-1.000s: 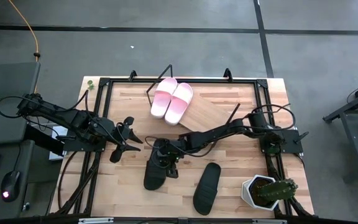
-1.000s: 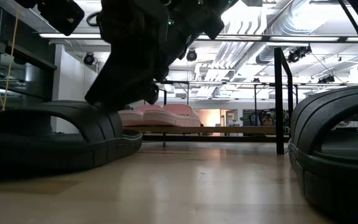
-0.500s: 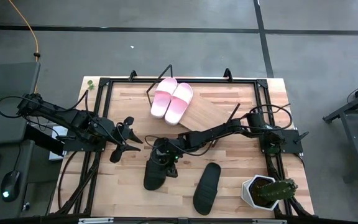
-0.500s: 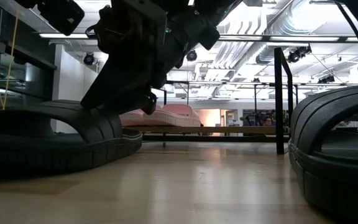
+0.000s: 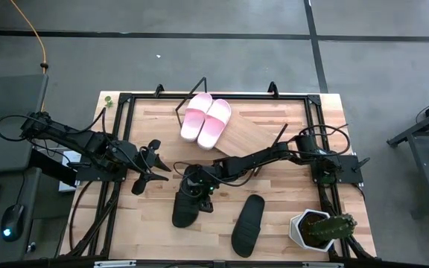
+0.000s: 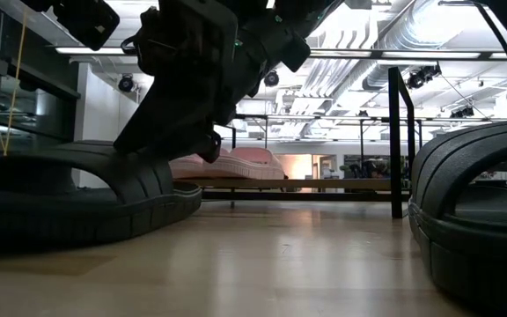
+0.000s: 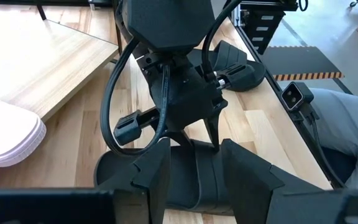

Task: Pick and place slides into the shelf
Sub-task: Put the left black slipper on the shelf

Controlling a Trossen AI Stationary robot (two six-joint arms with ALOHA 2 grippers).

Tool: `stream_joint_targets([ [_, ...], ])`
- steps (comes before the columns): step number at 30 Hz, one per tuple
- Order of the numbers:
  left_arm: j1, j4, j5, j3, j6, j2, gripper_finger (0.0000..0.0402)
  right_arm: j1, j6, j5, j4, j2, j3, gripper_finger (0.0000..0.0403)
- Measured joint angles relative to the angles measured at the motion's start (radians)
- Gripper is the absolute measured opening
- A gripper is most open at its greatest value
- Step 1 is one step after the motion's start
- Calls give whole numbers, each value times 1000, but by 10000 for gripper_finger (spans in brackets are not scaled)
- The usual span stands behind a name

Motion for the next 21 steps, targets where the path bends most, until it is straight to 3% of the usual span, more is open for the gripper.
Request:
stream_joint_targets([
  [10,0,0,0,0,0,0,128,-13,26,-2,0,0,0,12],
  [21,0,0,0,0,0,0,128,-13,11,2,0,0,0,4],
])
